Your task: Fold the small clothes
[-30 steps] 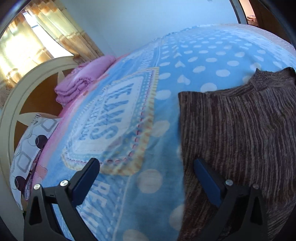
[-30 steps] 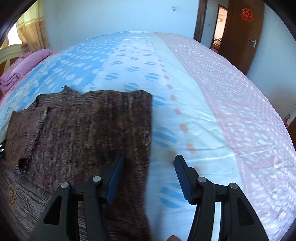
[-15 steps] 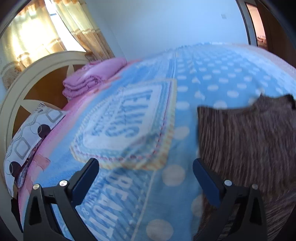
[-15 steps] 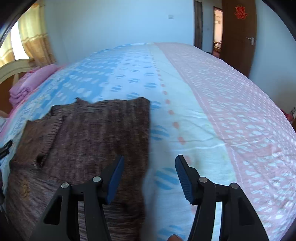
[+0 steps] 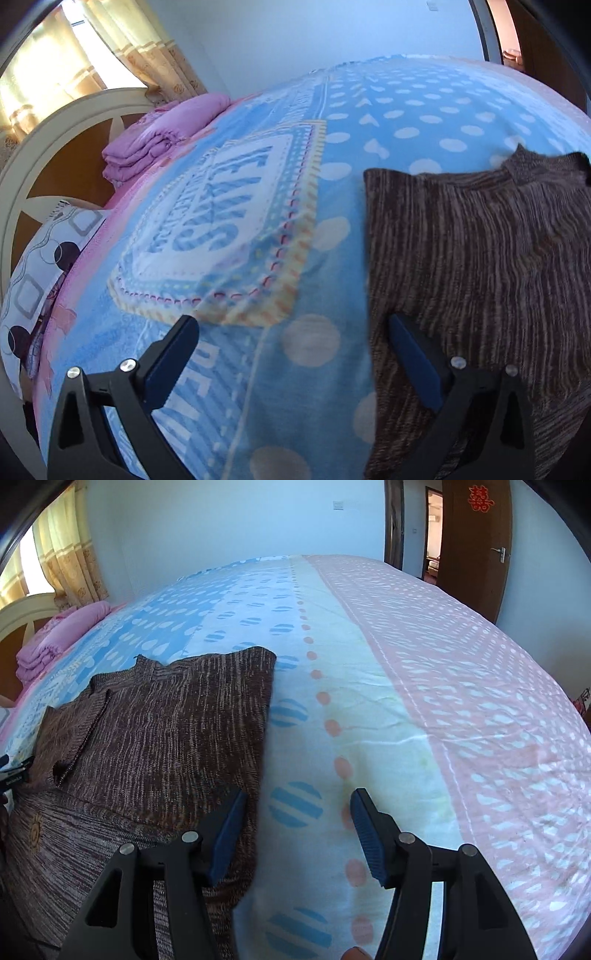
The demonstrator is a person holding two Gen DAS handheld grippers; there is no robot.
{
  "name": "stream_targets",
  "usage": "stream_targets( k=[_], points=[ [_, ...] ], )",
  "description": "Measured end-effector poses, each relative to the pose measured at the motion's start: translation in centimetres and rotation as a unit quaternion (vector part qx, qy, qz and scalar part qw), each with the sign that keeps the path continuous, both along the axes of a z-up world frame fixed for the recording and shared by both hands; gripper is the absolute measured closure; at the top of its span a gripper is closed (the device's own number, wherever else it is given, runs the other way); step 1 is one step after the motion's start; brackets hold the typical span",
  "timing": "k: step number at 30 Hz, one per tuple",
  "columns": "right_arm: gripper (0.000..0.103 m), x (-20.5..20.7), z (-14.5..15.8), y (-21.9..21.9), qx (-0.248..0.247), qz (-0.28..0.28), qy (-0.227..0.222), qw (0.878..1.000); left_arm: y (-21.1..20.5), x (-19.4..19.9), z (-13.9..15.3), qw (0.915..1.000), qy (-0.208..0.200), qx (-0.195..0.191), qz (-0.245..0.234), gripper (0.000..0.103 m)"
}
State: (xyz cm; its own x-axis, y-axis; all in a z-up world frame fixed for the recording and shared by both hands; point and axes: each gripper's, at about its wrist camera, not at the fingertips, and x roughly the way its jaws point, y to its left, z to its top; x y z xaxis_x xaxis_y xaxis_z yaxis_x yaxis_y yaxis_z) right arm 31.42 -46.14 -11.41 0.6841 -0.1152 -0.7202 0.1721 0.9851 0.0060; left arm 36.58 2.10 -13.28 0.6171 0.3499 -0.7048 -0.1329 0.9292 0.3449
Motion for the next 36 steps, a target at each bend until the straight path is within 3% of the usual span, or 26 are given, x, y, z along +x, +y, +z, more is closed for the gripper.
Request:
stream_targets(
  k=[4,7,9,12,16,25,36],
  points=[
    [0.043,-1.4,0.4,-0.1,0.003,-0.008,-0.005,1.000,-0.5,-0.9,0.6,0.9990,-0.022,0.034,0.018,0.000],
    [0.043,-1.9,0.9,-0.1,0.011,-0.002,-0.014,1.000,-0.2,-2.3,1.8,0.9993,-0.033,0.005,0.017,0.000],
    [0.043,-1.4,0.3,-0.2,0.001,-0.007,-0.006,1.000,-0.1,-3.3,2.2,0.9989,-0.044,0.008,0.017,0.000],
    [0.043,-1.4,0.0,-1.0,0.017,-0.015,-0.006,1.000,0.2,-3.0,0.5,0.9998,-0.006,0.018,0.010,0.000],
    [0.043,-2.8,0.4,-1.1,0.026,-0.018,-0.006,0.999,1.6,-3.7,0.9,0.9995,-0.008,-0.019,0.025,0.000],
    [0.043,-7.0,1.0,1.3,0.048,0.018,0.000,0.999,1.6,-8.6,2.9,0.9963,-0.008,-0.083,-0.024,0.000],
    [0.043,-11.3,1.0,4.6,0.052,0.052,0.006,0.997,0.2,-14.2,5.2,0.9933,-0.040,-0.088,-0.063,0.000]
  ],
)
